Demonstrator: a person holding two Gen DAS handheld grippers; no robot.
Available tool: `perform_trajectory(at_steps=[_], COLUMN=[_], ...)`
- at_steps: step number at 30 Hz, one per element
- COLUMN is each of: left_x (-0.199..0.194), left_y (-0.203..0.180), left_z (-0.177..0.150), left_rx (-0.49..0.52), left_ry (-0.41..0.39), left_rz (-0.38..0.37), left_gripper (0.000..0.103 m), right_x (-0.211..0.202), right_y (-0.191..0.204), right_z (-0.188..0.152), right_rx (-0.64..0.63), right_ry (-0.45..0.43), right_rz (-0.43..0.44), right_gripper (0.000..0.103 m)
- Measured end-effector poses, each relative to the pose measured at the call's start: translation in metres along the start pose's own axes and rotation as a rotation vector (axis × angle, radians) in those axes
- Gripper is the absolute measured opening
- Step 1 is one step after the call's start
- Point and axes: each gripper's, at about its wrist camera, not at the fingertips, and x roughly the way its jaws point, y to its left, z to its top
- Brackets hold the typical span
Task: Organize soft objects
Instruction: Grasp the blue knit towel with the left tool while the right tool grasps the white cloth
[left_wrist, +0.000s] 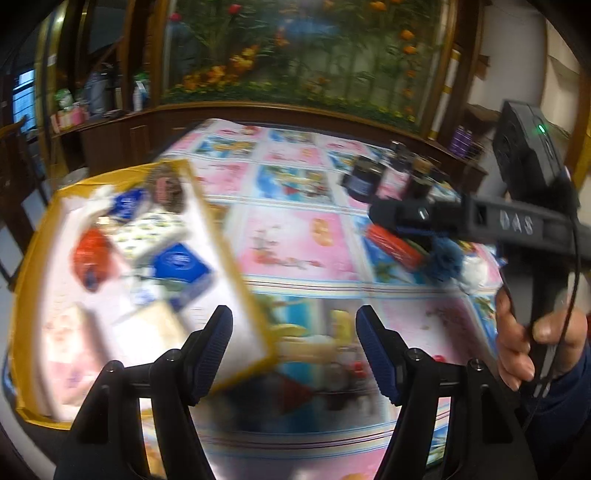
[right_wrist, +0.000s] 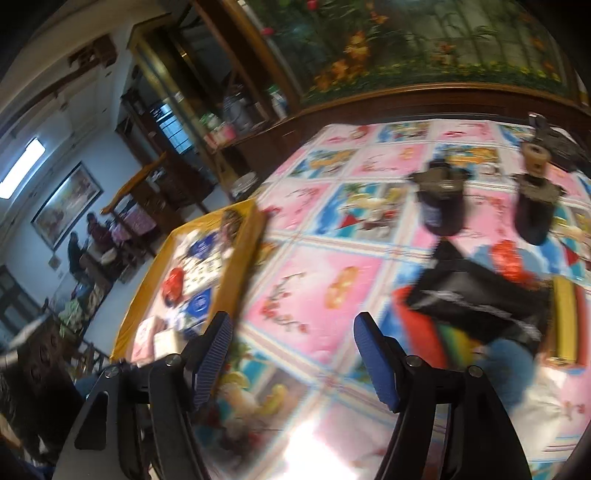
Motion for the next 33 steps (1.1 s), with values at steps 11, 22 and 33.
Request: perform_trajectory(at_steps=[11,22,33], left_x=[0.053,0.054,0.053], left_y=[-0.052,-0.048,-0.049], left_z=[-0.014,-0.016,-0.017], left_rx=[0.062,0.044,0.054], left_ry=[0.099,0.115,0.119], left_rz=[-0.121,-0.163,-0.180], left_gripper=[0.069,0.069,0.069], right_x=[-0.022,-0.051,-0.091], right_y=[-0.087,-0.064,-0.117], right_z=[-0.013,-0.017,-0.055], right_rx=[0.129,0.024,0.130], right_ry=[0.038,-0.029,-0.004], right_rz=[-0.168,-0.130,-0.335], right_gripper=[0.077,0.081,0.081])
